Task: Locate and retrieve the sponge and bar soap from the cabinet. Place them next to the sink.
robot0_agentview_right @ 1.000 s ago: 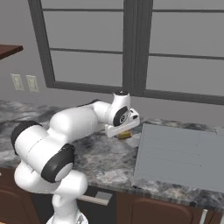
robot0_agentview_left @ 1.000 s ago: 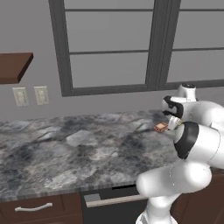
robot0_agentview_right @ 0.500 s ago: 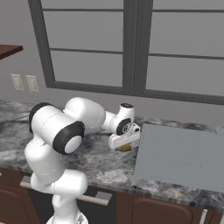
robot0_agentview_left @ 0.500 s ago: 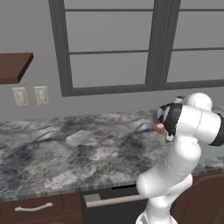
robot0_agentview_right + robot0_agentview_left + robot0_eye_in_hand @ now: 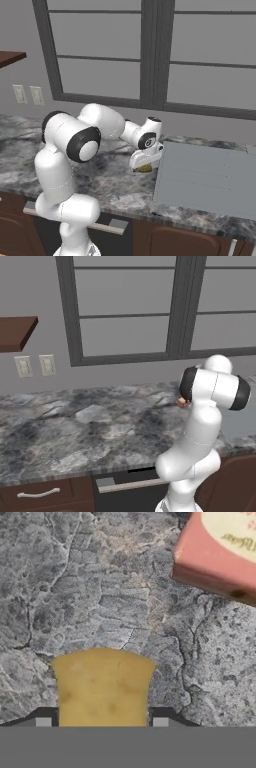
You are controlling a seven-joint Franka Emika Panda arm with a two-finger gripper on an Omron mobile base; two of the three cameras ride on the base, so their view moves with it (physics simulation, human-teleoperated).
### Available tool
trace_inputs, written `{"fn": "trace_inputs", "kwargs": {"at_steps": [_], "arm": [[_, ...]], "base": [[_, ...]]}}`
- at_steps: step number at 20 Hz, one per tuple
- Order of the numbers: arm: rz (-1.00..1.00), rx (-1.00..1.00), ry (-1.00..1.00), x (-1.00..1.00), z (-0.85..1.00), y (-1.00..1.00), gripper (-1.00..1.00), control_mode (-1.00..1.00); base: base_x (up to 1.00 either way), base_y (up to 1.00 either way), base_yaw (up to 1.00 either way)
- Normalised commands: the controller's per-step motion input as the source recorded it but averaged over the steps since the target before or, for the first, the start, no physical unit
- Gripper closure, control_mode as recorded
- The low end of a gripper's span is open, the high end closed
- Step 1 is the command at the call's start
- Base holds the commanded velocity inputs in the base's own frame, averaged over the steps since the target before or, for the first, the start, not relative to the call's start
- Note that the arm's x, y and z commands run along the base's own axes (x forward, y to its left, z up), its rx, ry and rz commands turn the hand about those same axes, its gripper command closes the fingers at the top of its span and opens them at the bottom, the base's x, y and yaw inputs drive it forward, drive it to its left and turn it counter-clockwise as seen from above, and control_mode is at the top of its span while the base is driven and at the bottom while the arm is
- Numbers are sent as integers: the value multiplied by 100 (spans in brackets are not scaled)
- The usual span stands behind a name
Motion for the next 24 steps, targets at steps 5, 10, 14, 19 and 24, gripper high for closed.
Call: {"fn": "trace_inputs", "kwargs": {"at_steps": [5, 10, 14, 19, 24], "arm": [[5, 7, 9, 0, -32, 0, -100, -100], [2, 2, 8, 0, -11, 5, -100, -100], [7, -2, 0, -17, 31, 20, -100, -100], [4, 4, -7, -54, 10, 1, -100, -100], [5, 1, -7, -55, 59, 25, -100, -100]], "base": [[0, 0, 0], [0, 0, 0], [0, 0, 0], [0, 0, 0], [0, 0, 0]]}}
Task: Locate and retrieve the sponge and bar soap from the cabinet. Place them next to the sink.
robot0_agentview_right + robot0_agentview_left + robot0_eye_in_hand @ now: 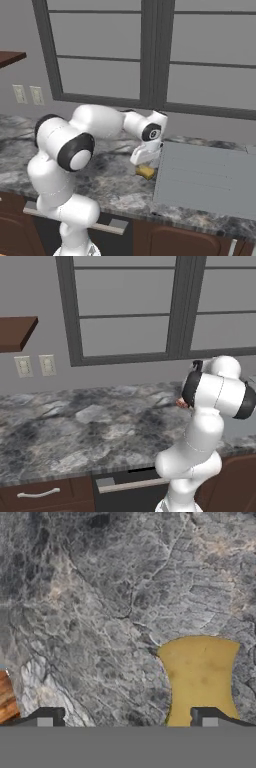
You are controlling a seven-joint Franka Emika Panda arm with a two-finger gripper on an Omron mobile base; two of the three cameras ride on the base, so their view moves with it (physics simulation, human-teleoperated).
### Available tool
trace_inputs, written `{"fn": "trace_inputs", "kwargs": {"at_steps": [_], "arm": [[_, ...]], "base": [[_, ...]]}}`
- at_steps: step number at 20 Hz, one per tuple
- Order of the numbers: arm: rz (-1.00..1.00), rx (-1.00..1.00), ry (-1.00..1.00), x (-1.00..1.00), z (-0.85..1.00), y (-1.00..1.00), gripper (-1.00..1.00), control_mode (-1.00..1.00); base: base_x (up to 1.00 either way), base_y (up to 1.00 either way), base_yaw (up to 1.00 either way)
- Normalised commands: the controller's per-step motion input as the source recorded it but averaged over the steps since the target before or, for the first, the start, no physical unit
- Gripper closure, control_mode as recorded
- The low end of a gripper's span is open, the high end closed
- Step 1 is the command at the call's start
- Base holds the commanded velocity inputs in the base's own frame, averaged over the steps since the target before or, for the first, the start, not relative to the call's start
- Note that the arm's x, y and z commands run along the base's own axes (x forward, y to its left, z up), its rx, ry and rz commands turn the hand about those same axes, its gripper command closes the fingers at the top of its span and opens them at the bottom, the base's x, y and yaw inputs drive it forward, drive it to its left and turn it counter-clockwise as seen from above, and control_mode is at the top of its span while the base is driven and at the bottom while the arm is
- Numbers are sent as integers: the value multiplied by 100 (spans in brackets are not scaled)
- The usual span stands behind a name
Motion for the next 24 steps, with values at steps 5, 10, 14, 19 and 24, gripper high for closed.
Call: {"fn": "trace_inputs", "kwargs": {"at_steps": [5, 10, 14, 19, 24], "arm": [[1, -1, -17, -29, 92, 39, -100, -100], [0, -3, -19, -33, 63, 37, -100, -100], [1, -8, -17, -50, 45, 52, -100, -100], [2, -9, -11, -26, 42, 59, -100, -100], [0, 0, -6, -7, 30, 34, -100, -100]], "base": [[0, 0, 0], [0, 0, 0], [0, 0, 0], [0, 0, 0], [0, 0, 0]]}}
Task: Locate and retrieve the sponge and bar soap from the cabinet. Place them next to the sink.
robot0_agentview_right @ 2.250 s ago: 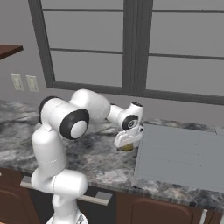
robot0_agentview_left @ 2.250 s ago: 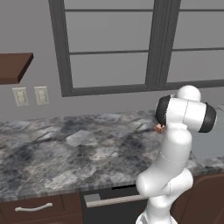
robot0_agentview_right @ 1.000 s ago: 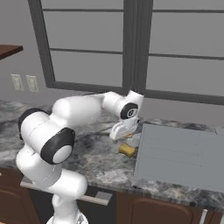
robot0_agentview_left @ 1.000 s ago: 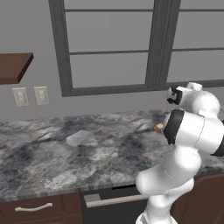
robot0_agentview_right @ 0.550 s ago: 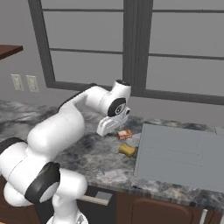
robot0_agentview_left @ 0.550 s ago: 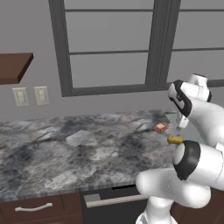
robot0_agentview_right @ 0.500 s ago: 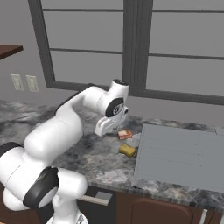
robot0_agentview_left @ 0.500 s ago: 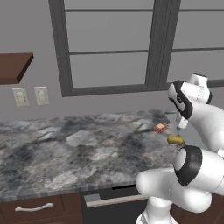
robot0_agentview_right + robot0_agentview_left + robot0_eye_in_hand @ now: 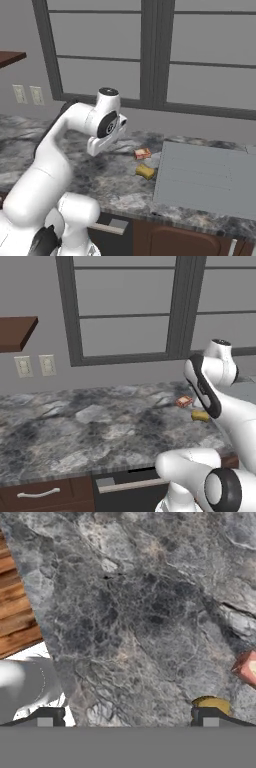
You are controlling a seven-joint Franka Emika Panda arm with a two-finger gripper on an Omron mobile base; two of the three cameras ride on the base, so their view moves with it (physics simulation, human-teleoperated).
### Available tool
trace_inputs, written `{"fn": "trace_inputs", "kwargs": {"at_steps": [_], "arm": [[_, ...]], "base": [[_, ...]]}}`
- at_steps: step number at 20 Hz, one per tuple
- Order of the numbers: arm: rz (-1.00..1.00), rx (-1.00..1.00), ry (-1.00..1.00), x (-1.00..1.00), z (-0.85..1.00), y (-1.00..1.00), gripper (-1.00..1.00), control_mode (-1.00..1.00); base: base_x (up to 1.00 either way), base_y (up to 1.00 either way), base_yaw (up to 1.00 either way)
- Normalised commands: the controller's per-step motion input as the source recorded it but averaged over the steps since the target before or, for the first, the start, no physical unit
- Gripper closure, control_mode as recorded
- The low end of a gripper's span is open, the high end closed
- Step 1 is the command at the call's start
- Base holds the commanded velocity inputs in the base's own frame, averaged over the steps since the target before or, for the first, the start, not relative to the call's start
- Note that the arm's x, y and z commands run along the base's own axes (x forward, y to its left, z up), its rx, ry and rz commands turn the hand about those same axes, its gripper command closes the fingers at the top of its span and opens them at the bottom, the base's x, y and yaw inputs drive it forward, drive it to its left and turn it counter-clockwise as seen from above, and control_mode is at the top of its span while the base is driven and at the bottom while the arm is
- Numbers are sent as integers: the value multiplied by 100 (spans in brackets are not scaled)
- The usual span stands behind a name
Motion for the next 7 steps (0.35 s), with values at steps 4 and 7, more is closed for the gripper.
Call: {"fn": "trace_inputs", "kwargs": {"at_steps": [4, 7], "arm": [[3, -2, -4, -16, 20, 43, -100, -100], [0, -3, 4, 0, 0, 31, -100, -100]], "base": [[0, 0, 0], [0, 0, 0]]}}
